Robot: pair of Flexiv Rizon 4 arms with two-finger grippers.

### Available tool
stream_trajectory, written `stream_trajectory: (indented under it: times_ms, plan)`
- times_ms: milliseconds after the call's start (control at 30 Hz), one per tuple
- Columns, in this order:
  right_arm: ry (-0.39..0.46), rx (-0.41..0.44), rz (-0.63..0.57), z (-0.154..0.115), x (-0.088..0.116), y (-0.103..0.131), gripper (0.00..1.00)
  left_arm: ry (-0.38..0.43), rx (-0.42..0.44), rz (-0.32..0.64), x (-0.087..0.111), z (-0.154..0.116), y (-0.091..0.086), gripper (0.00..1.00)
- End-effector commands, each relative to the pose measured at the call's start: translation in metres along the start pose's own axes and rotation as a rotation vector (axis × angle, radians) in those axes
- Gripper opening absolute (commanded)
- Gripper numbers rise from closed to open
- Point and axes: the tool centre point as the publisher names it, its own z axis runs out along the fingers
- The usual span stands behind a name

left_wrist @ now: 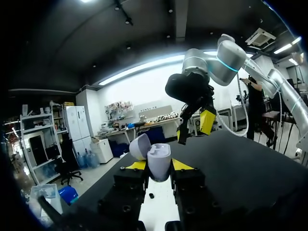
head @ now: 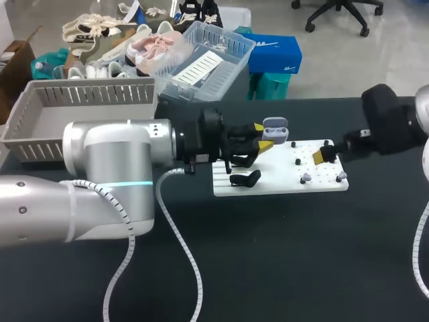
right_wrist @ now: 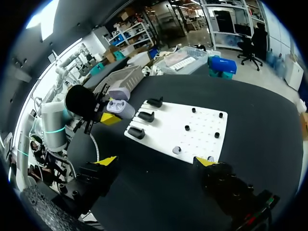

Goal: Pick up each earbud case from the left stands, insert the matching earbuds, close the lid, and place the case in the box.

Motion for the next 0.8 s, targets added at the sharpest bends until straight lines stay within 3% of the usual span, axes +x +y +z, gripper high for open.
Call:
stream_trajectory:
  times_ms: [33,300,500,800]
  plan:
    - [0.029,0.078,0.000,-0.005,0.005,0.000,1.00,-0.004,-0.005,0.002,0.001,0.000,0.000,0.00]
    - [0.105,0.206,-0.114,-0.020,0.010,-0.013,1.00,-0.004,-0.005,0.002,0.001,0.000,0.000,0.00]
    - [0.252,0.363,-0.190,-0.028,0.010,-0.023,1.00,-0.004,-0.005,0.002,0.001,0.000,0.000,0.00]
    - [0.284,0.436,-0.265,-0.032,0.019,-0.043,1.00,-0.004,-0.005,0.002,0.001,0.000,0.000,0.00]
